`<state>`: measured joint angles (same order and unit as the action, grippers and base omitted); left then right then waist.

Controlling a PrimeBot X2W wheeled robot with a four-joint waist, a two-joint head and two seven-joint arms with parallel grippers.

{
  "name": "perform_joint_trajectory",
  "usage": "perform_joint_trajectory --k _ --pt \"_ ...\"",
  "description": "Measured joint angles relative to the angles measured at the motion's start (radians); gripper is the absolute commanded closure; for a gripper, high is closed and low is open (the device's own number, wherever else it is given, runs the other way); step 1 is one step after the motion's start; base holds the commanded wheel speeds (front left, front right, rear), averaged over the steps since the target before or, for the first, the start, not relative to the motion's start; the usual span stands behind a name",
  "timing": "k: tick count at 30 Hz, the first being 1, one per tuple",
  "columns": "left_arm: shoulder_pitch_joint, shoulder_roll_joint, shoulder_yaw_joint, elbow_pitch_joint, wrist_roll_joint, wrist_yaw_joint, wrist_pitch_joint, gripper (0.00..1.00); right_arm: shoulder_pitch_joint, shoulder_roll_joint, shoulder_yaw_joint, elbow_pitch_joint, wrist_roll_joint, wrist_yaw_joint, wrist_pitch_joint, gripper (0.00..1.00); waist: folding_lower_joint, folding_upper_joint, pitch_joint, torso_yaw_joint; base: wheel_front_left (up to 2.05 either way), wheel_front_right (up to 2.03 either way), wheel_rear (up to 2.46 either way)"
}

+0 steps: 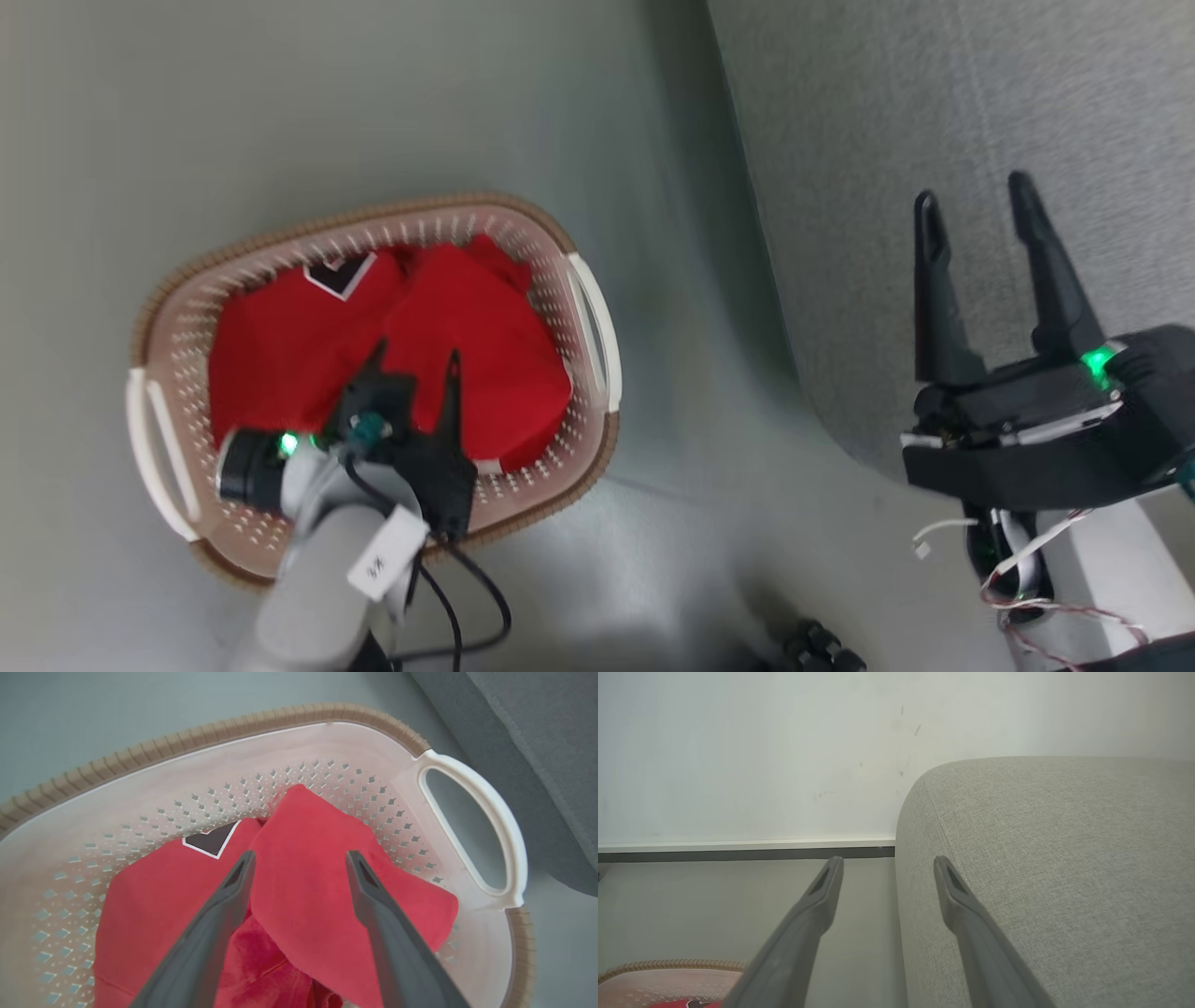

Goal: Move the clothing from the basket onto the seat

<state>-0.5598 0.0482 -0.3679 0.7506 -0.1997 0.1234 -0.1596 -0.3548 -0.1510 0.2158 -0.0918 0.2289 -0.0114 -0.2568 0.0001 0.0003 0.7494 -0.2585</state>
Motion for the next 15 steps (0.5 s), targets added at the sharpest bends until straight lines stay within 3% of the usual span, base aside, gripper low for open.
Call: perform_joint_trajectory --k 13,14,15 --pt "-0.116 0.000 0.095 0.108 0.014 0.001 -0.036 0.00 -0.056 0.022 -0.020 0.011 -0.001 0.021 0.000 0.00 -0.0001 0.0000 0.162 -0.024 0.00 0.00 0.00" --pt "-0.120 0.000 0.094 0.111 0.014 0.001 -0.038 0.30 -0.062 0.024 -0.020 0.016 -0.001 0.023 0.000 0.00 0.0000 0.0000 0.168 -0.025 0.00 0.00 0.00" --pt "-0.124 0.000 0.089 0.115 0.013 0.001 -0.045 0.51 -0.068 0.026 -0.020 0.022 -0.003 0.026 0.000 0.00 0.0000 0.0000 0.172 -0.026 0.00 0.00 0.00"
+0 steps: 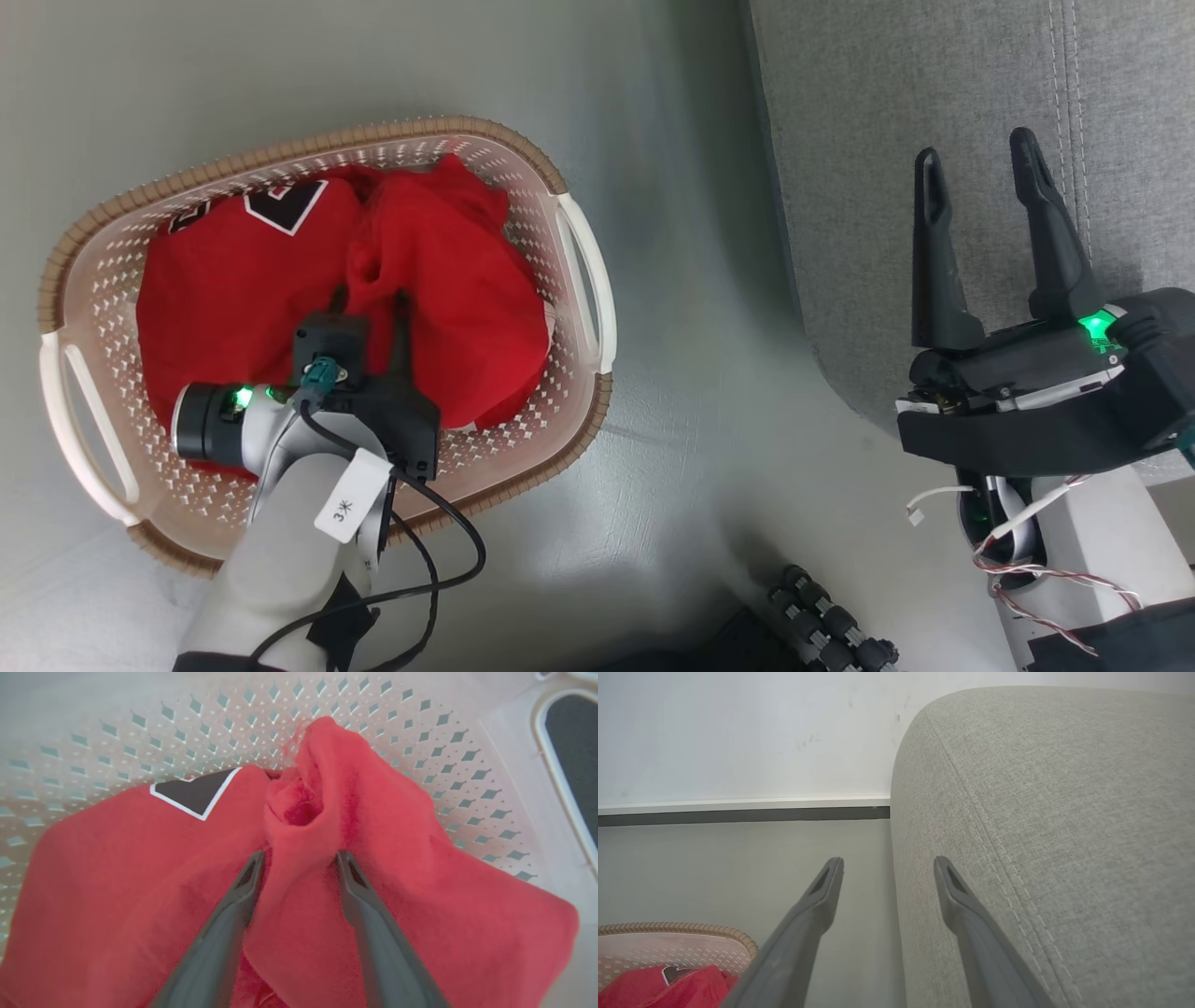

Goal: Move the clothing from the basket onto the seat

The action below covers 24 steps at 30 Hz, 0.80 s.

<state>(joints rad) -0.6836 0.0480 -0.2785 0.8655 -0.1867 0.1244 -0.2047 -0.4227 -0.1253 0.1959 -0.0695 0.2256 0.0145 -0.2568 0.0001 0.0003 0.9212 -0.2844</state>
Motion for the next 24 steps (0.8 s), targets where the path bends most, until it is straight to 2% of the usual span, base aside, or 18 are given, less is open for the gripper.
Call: perform_joint_trajectory --k 1,3,16,24 --pt "-0.004 0.000 -0.005 0.003 -0.003 0.000 -0.001 0.63 -0.003 0.002 0.000 0.007 -0.002 0.003 0.000 0.00 0.0000 0.0000 0.001 -0.001 0.00 0.00 0.00" --pt "-0.006 0.000 -0.015 0.007 -0.006 0.000 -0.010 1.00 -0.005 0.005 0.000 0.018 -0.012 0.004 0.000 0.00 0.0000 -0.0001 -0.003 -0.002 0.00 0.00 0.00" --pt "-0.012 0.000 -0.162 0.000 -0.042 -0.002 -0.039 1.00 -0.026 0.016 0.001 0.114 -0.017 0.044 0.000 0.00 -0.0002 -0.0002 -0.095 0.008 0.00 0.00 0.00" --pt "-0.015 0.000 -0.238 -0.047 -0.040 -0.038 -0.045 1.00 -0.027 0.013 -0.002 0.174 -0.034 0.056 0.000 0.00 -0.0003 -0.0002 -0.191 0.038 0.00 0.00 0.00"
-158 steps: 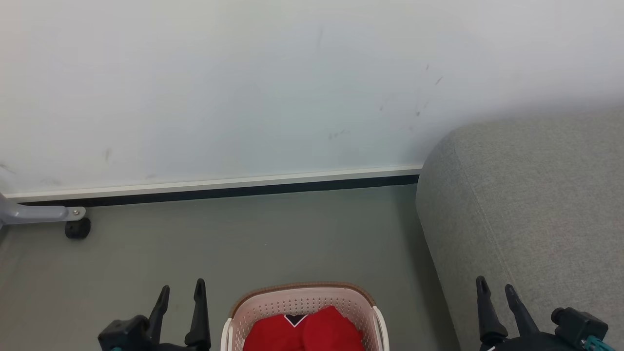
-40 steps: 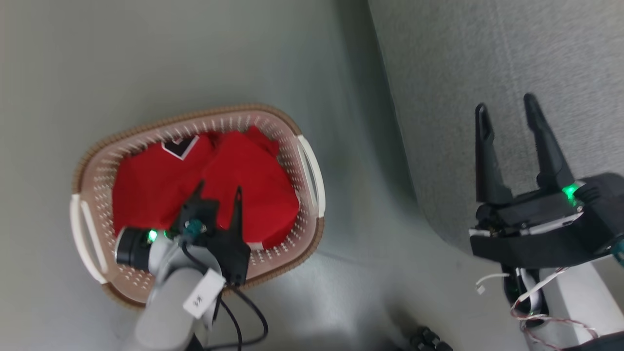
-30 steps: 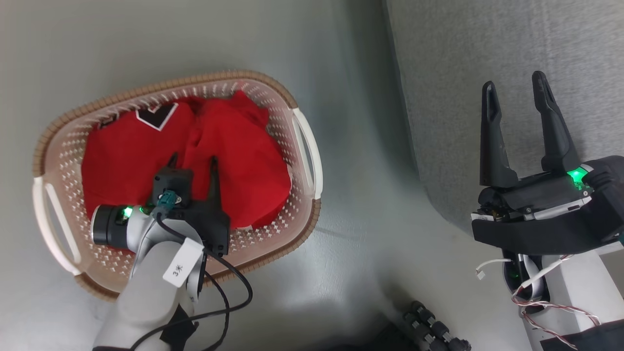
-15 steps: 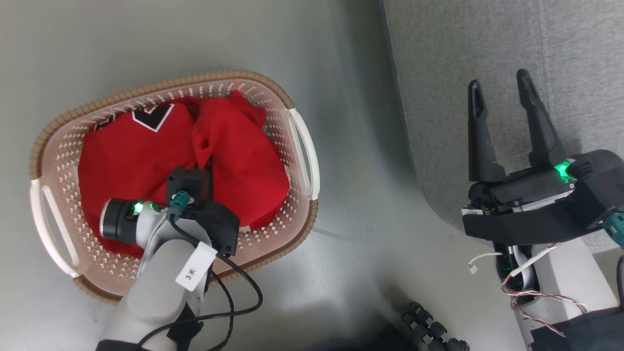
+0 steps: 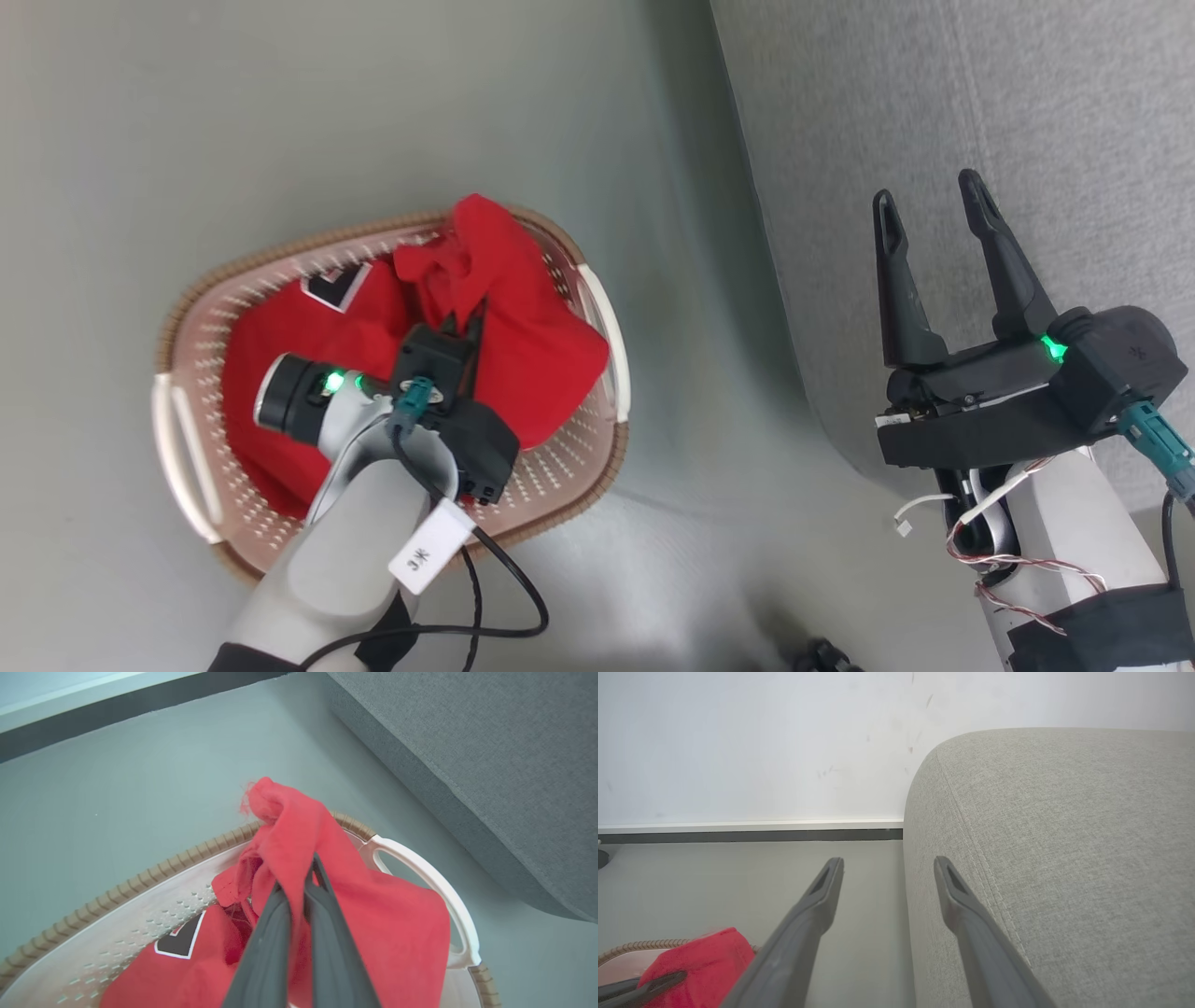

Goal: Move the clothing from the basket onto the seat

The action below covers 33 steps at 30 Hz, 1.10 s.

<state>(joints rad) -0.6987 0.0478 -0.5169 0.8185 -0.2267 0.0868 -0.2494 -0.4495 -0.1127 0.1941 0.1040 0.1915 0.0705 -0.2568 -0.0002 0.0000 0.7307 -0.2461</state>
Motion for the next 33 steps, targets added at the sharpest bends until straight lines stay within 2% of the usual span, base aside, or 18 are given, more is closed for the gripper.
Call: perform_joint_trajectory --k 15,27,33 --pt "-0.001 -0.002 -0.105 -0.115 -0.040 -0.038 0.000 1.00 0.024 -0.020 -0.019 0.147 0.000 0.018 0.000 0.00 0.0000 -0.0001 -0.206 0.104 0.00 0.00 0.00" --pt "-0.037 -0.003 -0.127 -0.122 -0.078 -0.079 0.000 1.00 0.052 -0.021 -0.014 0.254 0.000 0.028 0.000 0.00 0.0000 -0.0002 -0.372 0.164 0.00 0.00 0.00" --pt "-0.048 -0.005 -0.133 -0.122 -0.099 -0.096 0.000 1.00 0.054 -0.019 0.032 0.308 -0.006 0.038 0.000 0.00 0.0000 -0.0002 -0.465 0.182 0.00 0.00 0.00"
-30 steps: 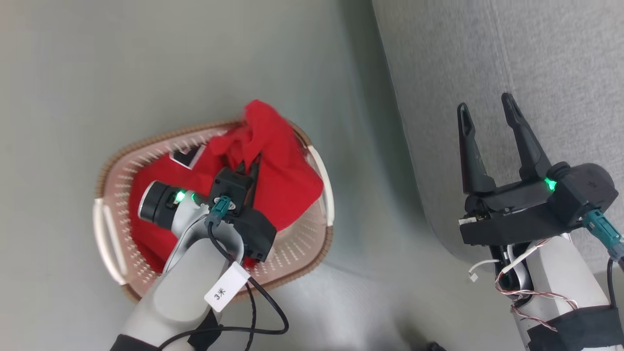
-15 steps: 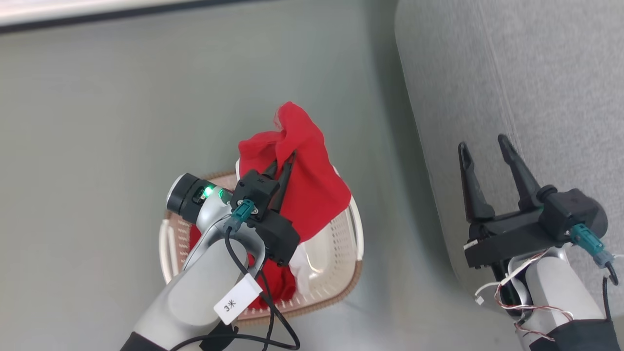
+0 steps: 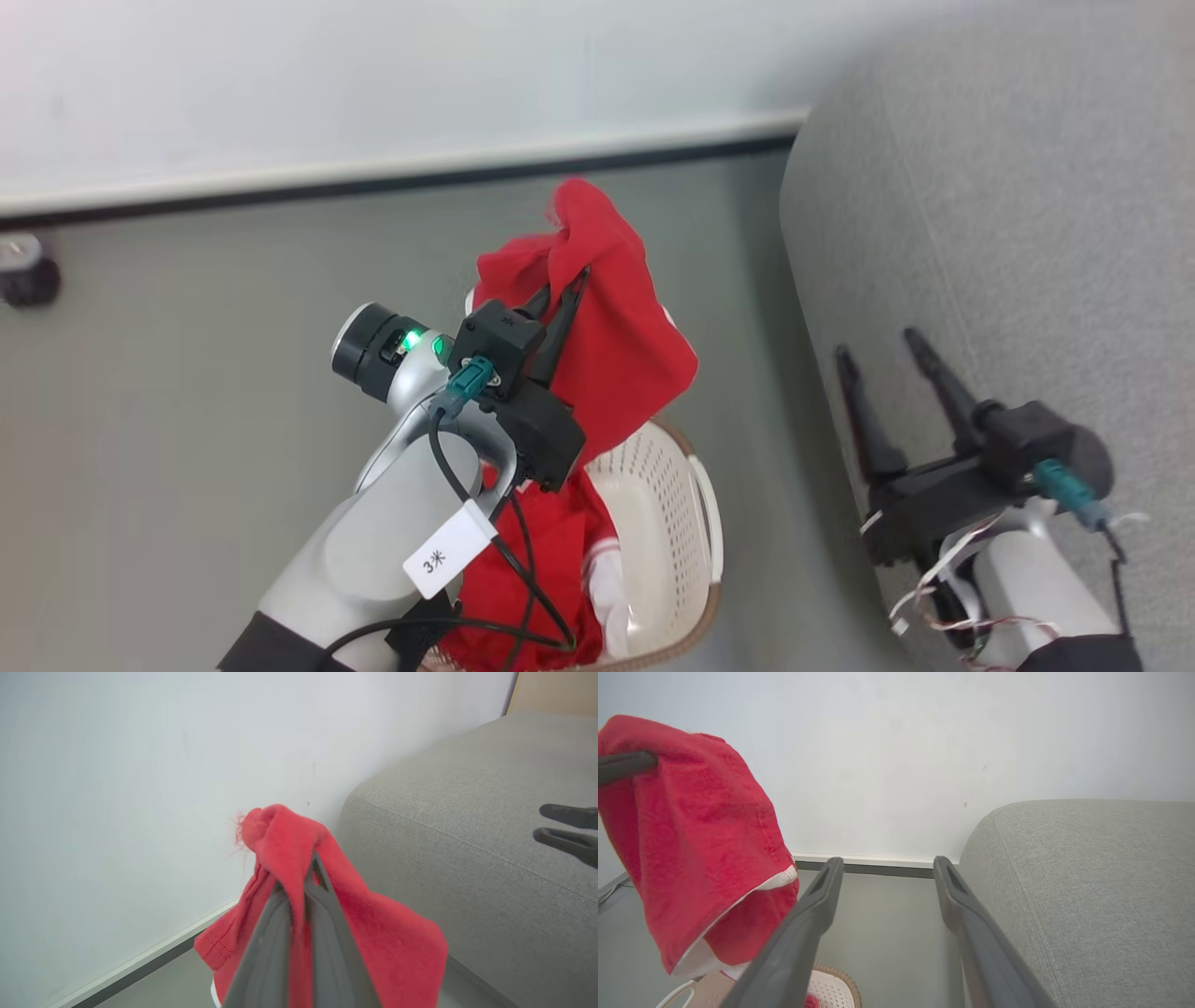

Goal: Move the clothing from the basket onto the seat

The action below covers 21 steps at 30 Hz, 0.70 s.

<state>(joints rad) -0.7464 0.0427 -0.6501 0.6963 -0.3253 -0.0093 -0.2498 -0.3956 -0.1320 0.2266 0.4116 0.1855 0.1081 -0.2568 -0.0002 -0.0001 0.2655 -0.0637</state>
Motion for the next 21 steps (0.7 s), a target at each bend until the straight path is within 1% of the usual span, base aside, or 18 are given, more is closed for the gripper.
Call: perform_joint_trajectory --k 2,5,11,15,21 --pt "-0.004 0.000 -0.001 0.002 -0.003 -0.001 0.000 1.00 0.000 0.003 0.024 0.019 -0.001 0.007 0.000 0.00 0.0000 0.0000 -0.031 0.004 0.00 0.00 0.00" --pt "-0.004 -0.001 -0.009 0.007 -0.027 -0.010 0.000 1.00 0.000 0.017 0.056 0.044 -0.002 0.008 0.000 0.00 0.0000 0.0000 -0.077 0.007 0.00 0.00 0.00" --pt "-0.004 -0.003 -0.040 0.011 -0.062 -0.010 0.000 1.00 0.005 0.043 0.123 0.083 0.000 0.013 0.000 0.00 0.0000 0.0000 -0.168 0.011 0.00 0.00 0.00" --pt "-0.003 -0.004 -0.055 0.018 -0.099 -0.010 0.002 1.00 0.044 0.055 0.175 0.113 0.010 0.015 0.000 0.00 0.0000 0.0000 -0.229 0.014 0.00 0.00 0.00" --pt "0.033 -0.004 -0.080 0.020 -0.124 -0.010 0.017 1.00 0.103 0.061 0.268 0.136 0.039 0.016 0.000 0.00 0.0000 0.0000 -0.318 0.017 0.00 0.00 0.00"
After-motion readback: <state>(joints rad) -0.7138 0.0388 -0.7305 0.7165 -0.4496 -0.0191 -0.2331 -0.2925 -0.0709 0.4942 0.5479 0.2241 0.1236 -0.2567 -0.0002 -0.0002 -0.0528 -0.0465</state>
